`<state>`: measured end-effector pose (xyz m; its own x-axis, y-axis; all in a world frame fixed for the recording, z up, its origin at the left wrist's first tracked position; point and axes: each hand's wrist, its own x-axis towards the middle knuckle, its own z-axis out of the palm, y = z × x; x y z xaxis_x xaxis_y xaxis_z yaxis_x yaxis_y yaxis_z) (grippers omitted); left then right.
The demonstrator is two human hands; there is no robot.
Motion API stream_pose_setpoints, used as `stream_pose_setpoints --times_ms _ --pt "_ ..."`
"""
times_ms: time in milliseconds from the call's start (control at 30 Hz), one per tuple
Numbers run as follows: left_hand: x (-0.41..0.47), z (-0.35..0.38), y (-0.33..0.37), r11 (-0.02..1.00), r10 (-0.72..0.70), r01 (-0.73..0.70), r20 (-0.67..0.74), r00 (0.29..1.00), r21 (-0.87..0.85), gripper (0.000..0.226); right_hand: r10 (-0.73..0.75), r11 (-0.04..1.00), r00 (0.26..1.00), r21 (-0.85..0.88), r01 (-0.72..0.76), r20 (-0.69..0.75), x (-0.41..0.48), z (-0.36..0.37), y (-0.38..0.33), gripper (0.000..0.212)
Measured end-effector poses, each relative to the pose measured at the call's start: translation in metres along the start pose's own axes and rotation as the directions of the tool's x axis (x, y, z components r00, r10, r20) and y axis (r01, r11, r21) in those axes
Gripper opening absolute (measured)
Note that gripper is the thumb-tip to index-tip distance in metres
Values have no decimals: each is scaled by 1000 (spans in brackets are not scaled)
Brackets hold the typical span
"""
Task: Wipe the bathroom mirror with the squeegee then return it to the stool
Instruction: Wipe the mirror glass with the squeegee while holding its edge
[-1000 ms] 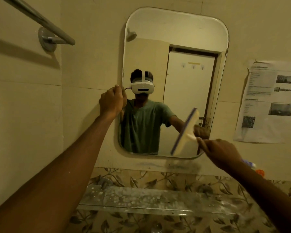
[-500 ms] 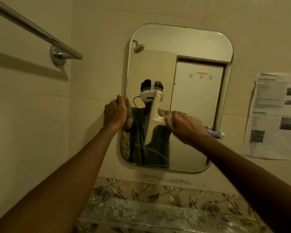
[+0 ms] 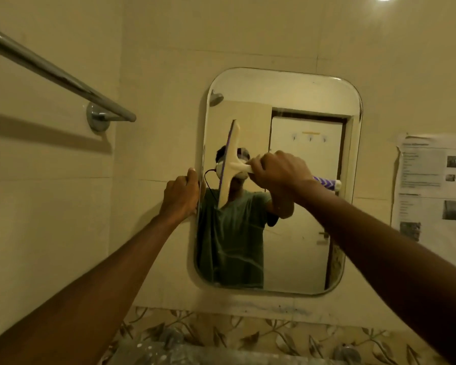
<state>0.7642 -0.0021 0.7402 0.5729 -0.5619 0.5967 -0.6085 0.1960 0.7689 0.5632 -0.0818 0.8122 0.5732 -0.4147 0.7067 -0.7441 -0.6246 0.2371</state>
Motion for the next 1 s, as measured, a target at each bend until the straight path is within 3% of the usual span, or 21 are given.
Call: stream_pose_setpoints --times_ms 167,267,467,600,733,867,967,1000 --pt "10 -9 4 994 82 -87 69 994 70 62 75 992 997 -105 -72 28 -43 -35 63 27" --pt "18 -24 14 982 163 -175 134 977 78 63 200 979 980 -45 -201 -23 -64 -42 107 43" --pt "50 -35 59 951 303 -299 -50 952 76 57 209 962 973 -156 -222 -97 -56 -48 136 49" --pt "51 -18 83 977 210 -212 -123 970 -3 49 206 972 972 -92 -217 -116 -29 -57 118 51" --pt "58 -12 90 992 98 -108 -139 985 -64 64 55 995 998 -82 -58 -36 15 -70 53 40" --pt "68 -10 89 990 7 -20 -95 995 -140 71 -79 990 994 -123 69 -77 66 -74 -10 37" --pt "71 -10 85 983 -24 10 -74 997 -181 71 -105 979 991 -182 89 -83 70 -81 -6 29" --pt "71 -11 86 987 -17 3 -80 997 -162 70 -52 987 996 -155 40 -76 65 -85 8 29"
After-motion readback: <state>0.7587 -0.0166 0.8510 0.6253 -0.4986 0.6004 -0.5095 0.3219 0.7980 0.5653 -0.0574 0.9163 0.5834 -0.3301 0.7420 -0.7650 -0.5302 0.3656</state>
